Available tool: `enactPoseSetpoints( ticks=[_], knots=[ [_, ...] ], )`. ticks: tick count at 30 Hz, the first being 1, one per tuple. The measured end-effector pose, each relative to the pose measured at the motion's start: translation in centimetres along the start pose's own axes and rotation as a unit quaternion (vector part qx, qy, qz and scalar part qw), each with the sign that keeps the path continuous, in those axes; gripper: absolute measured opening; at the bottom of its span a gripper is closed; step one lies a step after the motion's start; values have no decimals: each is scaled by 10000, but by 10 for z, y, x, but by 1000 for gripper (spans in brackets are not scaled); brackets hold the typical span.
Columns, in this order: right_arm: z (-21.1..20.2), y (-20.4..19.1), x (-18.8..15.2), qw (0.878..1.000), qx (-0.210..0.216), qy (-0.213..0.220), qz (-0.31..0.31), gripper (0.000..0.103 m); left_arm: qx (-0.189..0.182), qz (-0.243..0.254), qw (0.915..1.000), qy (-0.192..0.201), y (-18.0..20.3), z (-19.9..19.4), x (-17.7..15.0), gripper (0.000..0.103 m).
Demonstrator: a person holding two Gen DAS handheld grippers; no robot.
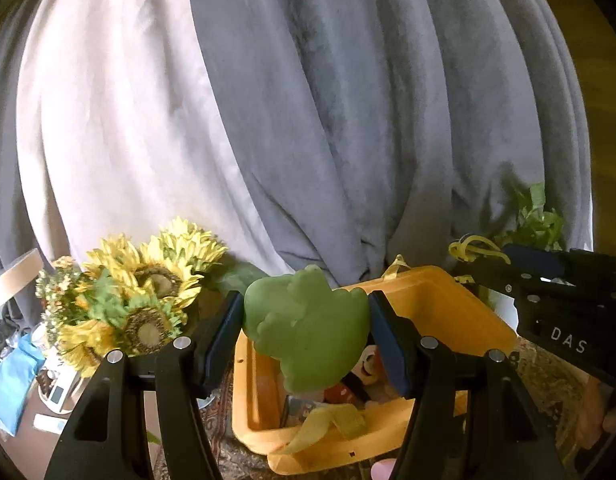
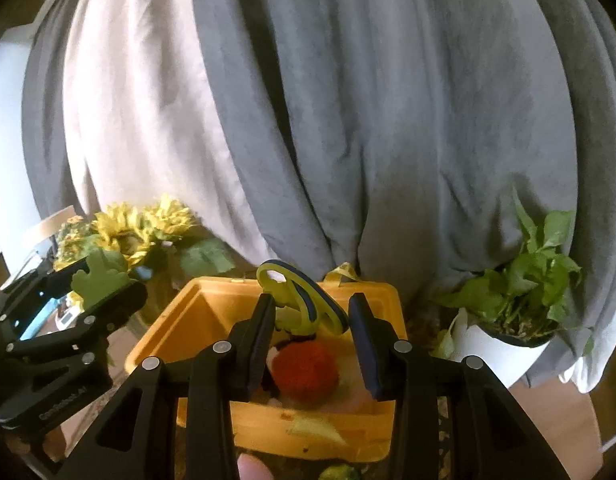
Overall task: Organize soft objects
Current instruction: 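Lift the frog and ring toy and carry both over the orange crate, then lower the frog and ring toy into the crate and open both grippers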
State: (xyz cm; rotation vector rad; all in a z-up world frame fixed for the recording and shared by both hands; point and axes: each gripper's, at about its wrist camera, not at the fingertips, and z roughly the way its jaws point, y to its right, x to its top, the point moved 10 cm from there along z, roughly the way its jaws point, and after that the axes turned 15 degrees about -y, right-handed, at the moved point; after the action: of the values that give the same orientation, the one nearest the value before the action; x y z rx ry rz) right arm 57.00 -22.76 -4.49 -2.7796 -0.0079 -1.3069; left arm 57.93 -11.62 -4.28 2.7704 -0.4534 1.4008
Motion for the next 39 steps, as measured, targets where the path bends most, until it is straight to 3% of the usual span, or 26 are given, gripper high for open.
enactPoseSetpoints(
  ticks=[12,22,23,27,39],
  knots=[
    [69,15,10,9984,-159,-543,-20,40,-194,-30,9962,-847,0,78,-7,63],
    [111,25,-1,9930,23,-1176,123,43,-231,118,9892,-1443,7,117,-21,63],
    [114,27,-3,9922,31,-1236,175,46,-232,119,9888,-1467,6,119,-21,63],
    [118,30,-6,9910,12,-1313,254,60,-171,152,9902,-1379,6,118,-20,84],
    [90,31,-4,9939,-167,-1055,276,60,-3,-29,9951,-989,-1,82,-15,87]
  ],
)
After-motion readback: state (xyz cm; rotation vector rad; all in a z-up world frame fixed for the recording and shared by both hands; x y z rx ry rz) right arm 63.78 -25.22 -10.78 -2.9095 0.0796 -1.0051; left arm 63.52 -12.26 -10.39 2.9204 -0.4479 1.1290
